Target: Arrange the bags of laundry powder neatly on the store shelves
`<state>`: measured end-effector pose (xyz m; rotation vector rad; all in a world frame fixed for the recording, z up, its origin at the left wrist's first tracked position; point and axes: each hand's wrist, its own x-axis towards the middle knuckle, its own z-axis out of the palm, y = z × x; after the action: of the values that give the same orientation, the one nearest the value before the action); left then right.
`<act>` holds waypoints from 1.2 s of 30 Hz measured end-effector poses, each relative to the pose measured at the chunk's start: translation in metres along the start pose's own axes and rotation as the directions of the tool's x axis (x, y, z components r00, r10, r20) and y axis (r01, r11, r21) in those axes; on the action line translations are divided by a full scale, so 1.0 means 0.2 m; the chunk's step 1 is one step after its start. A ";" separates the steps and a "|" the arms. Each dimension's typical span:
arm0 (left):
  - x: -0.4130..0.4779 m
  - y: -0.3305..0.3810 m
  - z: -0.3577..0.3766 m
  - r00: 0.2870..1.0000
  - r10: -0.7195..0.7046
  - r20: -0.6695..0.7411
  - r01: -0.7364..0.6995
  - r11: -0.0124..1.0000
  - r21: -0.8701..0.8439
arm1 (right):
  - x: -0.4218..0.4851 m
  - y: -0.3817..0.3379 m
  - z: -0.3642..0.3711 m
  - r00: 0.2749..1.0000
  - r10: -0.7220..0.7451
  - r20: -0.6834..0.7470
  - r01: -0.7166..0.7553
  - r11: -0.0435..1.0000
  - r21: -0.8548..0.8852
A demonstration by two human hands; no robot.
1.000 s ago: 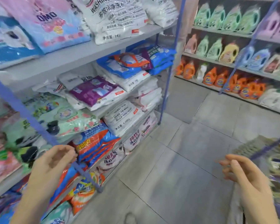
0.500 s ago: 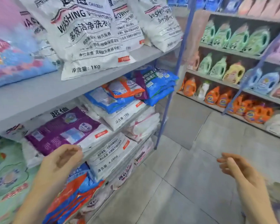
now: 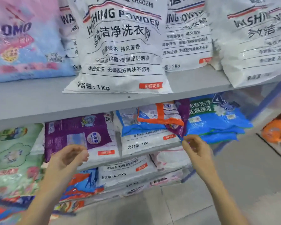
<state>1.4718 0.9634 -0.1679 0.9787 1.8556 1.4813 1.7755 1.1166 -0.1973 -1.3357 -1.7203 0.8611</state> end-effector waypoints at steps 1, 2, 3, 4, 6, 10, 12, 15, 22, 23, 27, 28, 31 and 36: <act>-0.01 0.00 0.03 0.999 -0.006 -0.037 0.006 1.000 0.012 | 0.10 0.01 0.06 0.998 -0.043 0.048 0.046 0.997 -0.062; -0.02 0.01 0.06 0.997 -0.009 -0.073 0.010 1.000 0.024 | 0.19 0.02 0.12 0.991 -0.097 0.092 0.109 0.986 -0.128; -0.03 0.02 0.09 0.995 -0.008 -0.103 0.012 0.999 0.033 | 0.28 0.02 0.18 0.978 -0.167 0.129 0.189 0.965 -0.183; -0.03 0.02 0.11 0.992 -0.001 -0.126 0.007 0.999 0.046 | 0.35 0.01 0.24 0.956 -0.243 0.167 0.278 0.931 -0.237; -0.05 0.04 0.14 0.987 0.016 -0.158 -0.004 0.997 0.080 | 0.47 0.00 0.36 0.892 -0.373 0.254 0.443 0.831 -0.337; -0.10 0.07 0.16 0.978 0.026 -0.206 -0.007 0.996 0.092 | 0.65 0.04 0.53 0.792 -0.505 0.343 0.610 0.662 -0.435; -0.13 0.09 0.16 0.973 0.019 -0.230 0.002 0.996 0.089 | 0.69 0.04 0.55 0.779 -0.516 0.357 0.625 0.585 -0.518; -0.19 0.08 0.16 0.965 0.005 -0.264 0.022 0.995 0.097 | 0.70 0.02 0.51 0.763 -0.526 0.375 0.642 0.556 -0.527; -0.23 0.06 0.19 0.983 0.006 -0.185 0.014 0.994 0.106 | 0.55 -0.13 0.22 0.863 -0.437 0.255 0.475 0.872 -0.114; -0.23 0.07 0.21 0.988 0.006 -0.152 0.011 0.994 0.109 | 0.50 -0.16 0.16 0.892 -0.372 0.258 0.391 0.920 -0.025; -0.21 0.10 0.29 0.997 0.063 -0.043 -0.055 0.982 0.183 | 0.32 -0.26 -0.03 0.906 -0.257 0.337 0.180 0.953 0.243; -0.20 0.11 0.32 0.996 0.092 -0.006 -0.088 0.973 0.213 | 0.29 -0.28 -0.08 0.906 -0.242 0.347 0.151 0.951 0.269; -0.19 0.17 0.40 0.984 0.152 0.096 -0.173 0.945 0.277 | 0.24 -0.37 -0.16 0.924 -0.162 0.345 0.008 0.913 0.407; -0.17 0.27 0.38 0.989 0.135 0.065 -0.142 0.983 0.119 | 0.15 -0.60 -0.21 0.916 -0.098 0.388 -0.181 0.762 0.621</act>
<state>1.5622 0.9853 -0.1338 1.2180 1.8897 1.4158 1.7546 1.1219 -0.0688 -0.7465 -1.4493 1.6723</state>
